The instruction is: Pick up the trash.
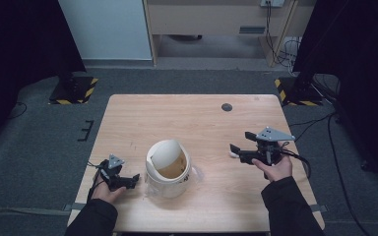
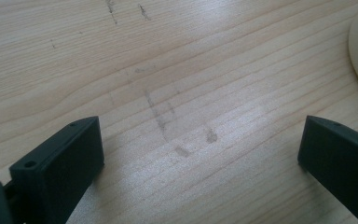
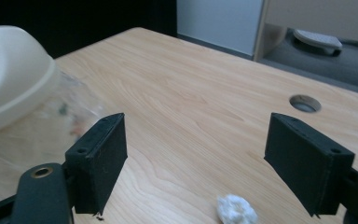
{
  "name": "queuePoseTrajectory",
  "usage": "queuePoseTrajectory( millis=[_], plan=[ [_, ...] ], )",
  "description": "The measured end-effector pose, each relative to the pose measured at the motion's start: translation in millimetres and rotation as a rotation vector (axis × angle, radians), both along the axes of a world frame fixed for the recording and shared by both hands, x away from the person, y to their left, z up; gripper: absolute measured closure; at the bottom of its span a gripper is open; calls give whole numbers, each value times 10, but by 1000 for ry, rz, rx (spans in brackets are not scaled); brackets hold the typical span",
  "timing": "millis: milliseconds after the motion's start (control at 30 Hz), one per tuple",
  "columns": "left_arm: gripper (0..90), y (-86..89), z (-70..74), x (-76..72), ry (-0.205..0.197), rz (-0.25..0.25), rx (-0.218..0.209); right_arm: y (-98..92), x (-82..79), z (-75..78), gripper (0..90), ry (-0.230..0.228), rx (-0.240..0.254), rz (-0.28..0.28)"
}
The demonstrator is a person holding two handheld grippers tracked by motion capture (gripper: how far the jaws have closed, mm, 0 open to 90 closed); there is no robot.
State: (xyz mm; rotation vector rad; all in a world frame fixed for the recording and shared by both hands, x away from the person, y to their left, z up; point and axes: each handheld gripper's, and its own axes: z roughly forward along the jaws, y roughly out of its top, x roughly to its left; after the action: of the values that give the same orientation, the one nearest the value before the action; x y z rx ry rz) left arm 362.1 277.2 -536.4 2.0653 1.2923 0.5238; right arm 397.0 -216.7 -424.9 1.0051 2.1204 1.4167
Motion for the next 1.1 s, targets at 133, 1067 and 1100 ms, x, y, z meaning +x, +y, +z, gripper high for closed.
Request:
queuePoseTrajectory(
  millis=[133,1067,1100],
  plan=[
    [0,-1,0,0,0,0,0,-16,37,-127,217,23,-31,-22],
    [0,-2,0,-1,1,-2,-1,-60,342,-691,308,135,-232,-86],
    [0,-2,0,-1,1,-2,-1,-56,353,-708,321,141,-233,-88]
  ],
)
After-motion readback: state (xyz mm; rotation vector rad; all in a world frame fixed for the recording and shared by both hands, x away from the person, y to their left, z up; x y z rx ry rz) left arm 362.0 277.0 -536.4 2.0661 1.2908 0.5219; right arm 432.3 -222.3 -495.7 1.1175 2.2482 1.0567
